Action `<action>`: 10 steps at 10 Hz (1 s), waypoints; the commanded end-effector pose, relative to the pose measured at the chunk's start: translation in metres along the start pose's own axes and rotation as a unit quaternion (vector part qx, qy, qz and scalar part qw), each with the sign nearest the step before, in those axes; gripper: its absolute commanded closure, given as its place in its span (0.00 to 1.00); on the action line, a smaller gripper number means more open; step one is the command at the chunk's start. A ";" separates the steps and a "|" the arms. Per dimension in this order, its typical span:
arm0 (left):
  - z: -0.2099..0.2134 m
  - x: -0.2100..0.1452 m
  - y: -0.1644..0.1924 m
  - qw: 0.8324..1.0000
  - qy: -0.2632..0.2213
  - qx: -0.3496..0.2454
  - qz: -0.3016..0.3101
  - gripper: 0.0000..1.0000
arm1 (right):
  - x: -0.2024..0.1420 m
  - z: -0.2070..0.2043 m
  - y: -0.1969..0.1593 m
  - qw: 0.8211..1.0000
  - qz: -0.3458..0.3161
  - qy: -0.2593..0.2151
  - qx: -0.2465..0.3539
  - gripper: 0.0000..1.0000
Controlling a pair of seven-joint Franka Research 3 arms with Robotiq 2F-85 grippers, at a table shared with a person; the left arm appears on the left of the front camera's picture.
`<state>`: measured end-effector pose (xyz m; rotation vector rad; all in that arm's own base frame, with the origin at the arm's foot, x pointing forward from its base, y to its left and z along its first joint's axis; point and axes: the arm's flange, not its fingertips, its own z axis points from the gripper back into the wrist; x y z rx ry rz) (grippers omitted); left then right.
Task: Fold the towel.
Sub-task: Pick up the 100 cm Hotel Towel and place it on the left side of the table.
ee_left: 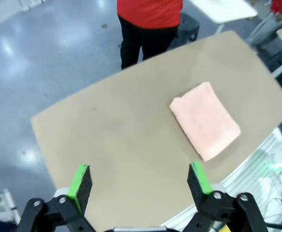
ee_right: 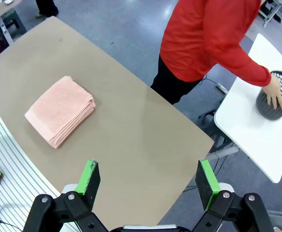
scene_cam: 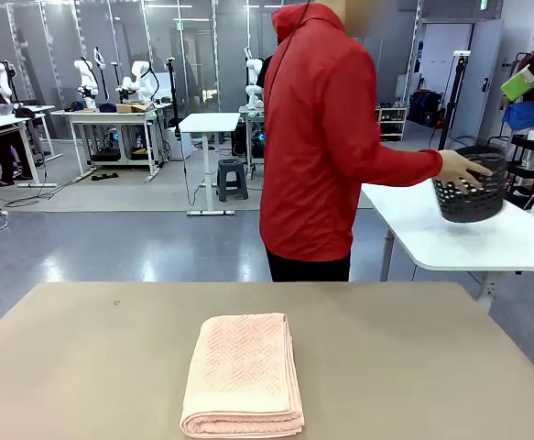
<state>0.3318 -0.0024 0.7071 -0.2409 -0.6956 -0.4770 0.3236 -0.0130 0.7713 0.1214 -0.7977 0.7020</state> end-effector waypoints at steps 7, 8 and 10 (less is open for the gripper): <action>-0.237 -0.062 -0.011 0.976 0.066 -0.181 0.106 0.00 | 0.000 0.000 0.000 1.000 -0.008 -0.001 -0.004 0.00; -0.268 -0.074 -0.017 0.970 0.076 -0.197 0.121 0.00 | 0.000 0.000 0.000 1.000 -0.008 -0.001 -0.004 0.00; -0.317 -0.098 -0.025 0.955 0.084 -0.236 0.157 0.00 | 0.000 0.000 0.000 1.000 -0.008 -0.001 -0.004 0.00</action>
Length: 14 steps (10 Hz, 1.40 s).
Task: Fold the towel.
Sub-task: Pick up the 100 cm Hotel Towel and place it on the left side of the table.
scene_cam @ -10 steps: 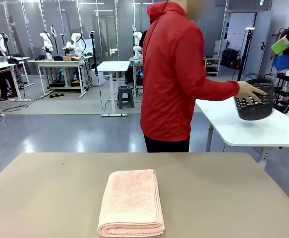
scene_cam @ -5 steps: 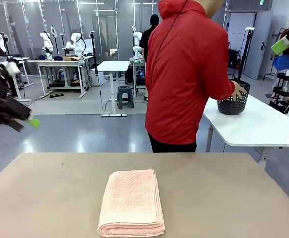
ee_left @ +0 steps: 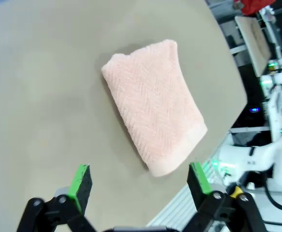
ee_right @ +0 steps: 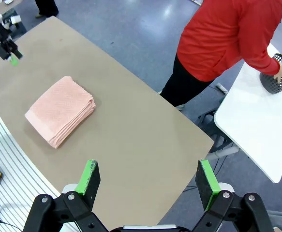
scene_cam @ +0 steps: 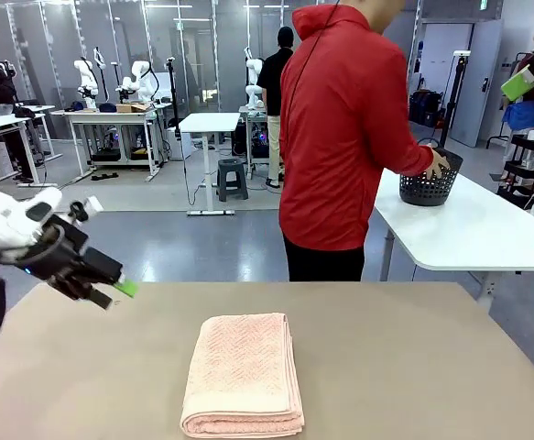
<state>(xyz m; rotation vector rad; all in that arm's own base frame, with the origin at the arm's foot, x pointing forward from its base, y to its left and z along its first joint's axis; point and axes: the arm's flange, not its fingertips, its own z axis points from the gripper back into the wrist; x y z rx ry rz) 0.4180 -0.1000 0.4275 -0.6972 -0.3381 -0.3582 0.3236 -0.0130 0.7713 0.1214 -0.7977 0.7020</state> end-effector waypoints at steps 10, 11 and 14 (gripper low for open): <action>-0.160 -0.046 0.038 0.983 -0.028 -0.168 0.068 0.00 | 0.000 0.000 0.000 1.000 -0.008 -0.001 -0.004 0.00; -0.168 -0.048 0.039 0.980 -0.026 -0.176 0.084 0.00 | 0.000 0.000 0.000 1.000 -0.008 -0.001 -0.004 0.00; -0.183 -0.051 0.040 0.978 -0.042 -0.177 0.099 0.00 | 0.000 0.000 0.000 1.000 -0.008 -0.001 -0.004 0.00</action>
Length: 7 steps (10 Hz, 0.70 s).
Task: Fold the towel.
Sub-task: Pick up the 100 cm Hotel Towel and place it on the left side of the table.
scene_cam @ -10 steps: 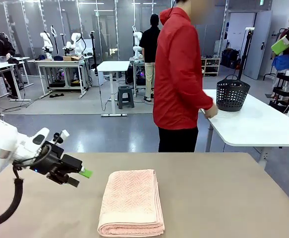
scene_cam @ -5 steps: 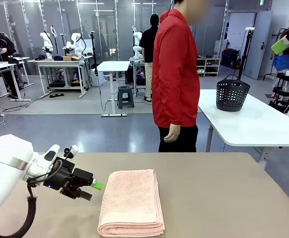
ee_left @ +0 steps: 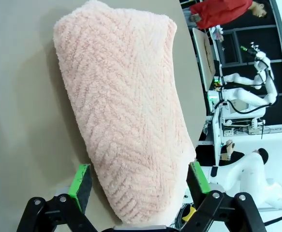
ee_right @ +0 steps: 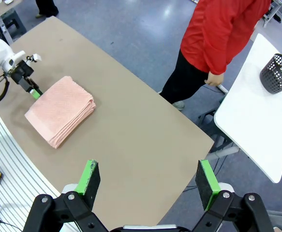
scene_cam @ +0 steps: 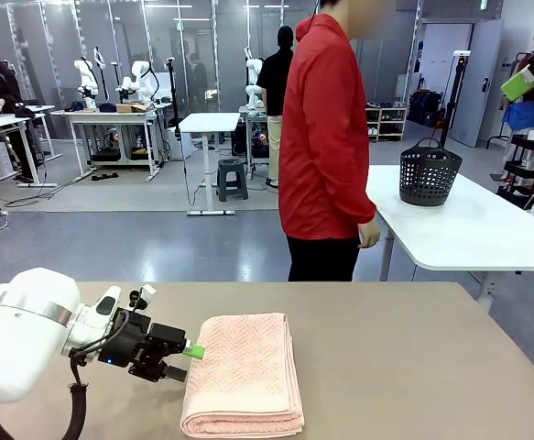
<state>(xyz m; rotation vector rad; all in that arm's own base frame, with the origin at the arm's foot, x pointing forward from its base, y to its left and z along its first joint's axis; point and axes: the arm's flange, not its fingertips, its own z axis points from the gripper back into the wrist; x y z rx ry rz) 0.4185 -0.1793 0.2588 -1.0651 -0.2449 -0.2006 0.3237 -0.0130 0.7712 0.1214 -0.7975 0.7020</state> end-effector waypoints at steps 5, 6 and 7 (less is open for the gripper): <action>-0.030 0.010 0.005 0.999 -0.030 -0.015 0.022 0.00 | 0.000 0.001 0.000 1.000 -0.008 -0.001 -0.004 0.00; -0.031 0.010 0.005 0.999 -0.034 -0.023 0.030 0.31 | 0.000 0.001 0.000 1.000 -0.008 -0.001 -0.004 0.00; -0.031 0.010 0.004 0.998 -0.037 -0.025 0.033 0.57 | 0.000 0.001 0.000 1.000 -0.008 -0.001 -0.004 0.00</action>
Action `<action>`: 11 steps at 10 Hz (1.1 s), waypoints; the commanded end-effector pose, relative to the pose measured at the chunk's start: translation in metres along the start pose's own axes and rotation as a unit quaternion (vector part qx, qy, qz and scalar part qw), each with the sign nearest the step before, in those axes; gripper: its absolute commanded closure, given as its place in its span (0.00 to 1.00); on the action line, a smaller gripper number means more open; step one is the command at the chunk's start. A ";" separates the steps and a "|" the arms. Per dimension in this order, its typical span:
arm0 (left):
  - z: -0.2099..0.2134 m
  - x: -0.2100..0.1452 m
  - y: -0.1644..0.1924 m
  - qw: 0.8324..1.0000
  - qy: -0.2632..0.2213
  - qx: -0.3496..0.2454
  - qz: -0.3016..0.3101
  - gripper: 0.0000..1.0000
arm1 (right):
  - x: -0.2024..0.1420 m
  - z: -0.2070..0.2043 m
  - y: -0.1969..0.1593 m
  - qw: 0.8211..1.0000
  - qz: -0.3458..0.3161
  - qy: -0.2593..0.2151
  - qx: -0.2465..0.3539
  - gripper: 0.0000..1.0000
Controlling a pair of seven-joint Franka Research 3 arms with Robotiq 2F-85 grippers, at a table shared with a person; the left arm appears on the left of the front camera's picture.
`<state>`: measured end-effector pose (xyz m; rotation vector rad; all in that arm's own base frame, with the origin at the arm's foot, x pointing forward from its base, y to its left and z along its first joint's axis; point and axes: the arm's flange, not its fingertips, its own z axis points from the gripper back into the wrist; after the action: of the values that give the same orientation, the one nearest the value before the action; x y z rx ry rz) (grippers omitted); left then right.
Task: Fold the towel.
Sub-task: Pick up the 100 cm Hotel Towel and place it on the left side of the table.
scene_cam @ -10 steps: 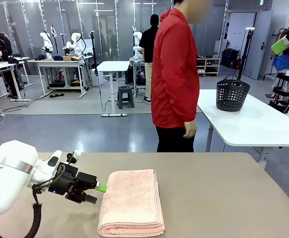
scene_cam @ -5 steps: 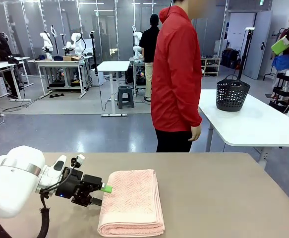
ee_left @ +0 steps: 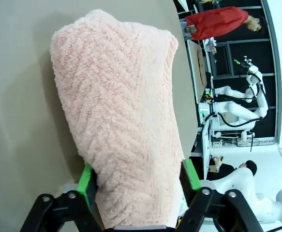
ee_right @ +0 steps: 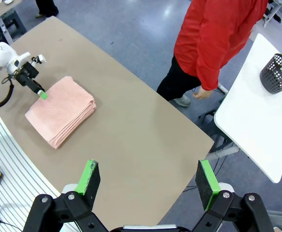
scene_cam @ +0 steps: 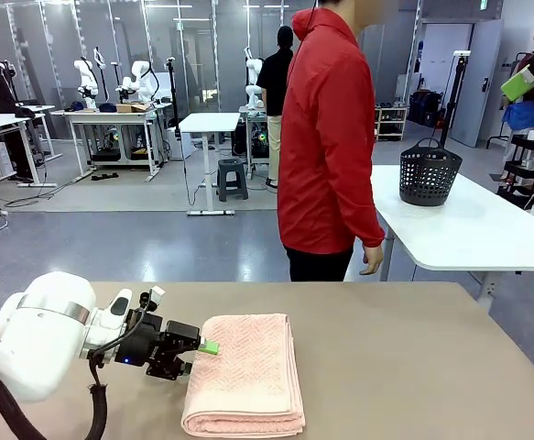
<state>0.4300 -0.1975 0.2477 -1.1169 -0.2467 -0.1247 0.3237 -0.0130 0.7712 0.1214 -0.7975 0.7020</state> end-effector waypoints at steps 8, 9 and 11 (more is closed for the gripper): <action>-0.004 0.002 0.004 0.999 -0.019 0.016 0.022 1.00 | 0.000 0.001 0.000 1.000 -0.008 -0.001 -0.004 0.00; 0.000 0.003 0.003 0.999 -0.020 0.021 0.021 1.00 | 0.000 0.001 0.000 1.000 -0.008 -0.001 -0.004 0.00; 0.024 0.007 0.001 0.999 -0.025 0.015 0.014 1.00 | 0.000 0.001 0.000 1.000 -0.008 -0.001 -0.004 0.00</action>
<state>0.4346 -0.1849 0.2488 -1.0897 -0.2613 -0.0834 0.3237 -0.0130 0.7712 0.1214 -0.7975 0.7019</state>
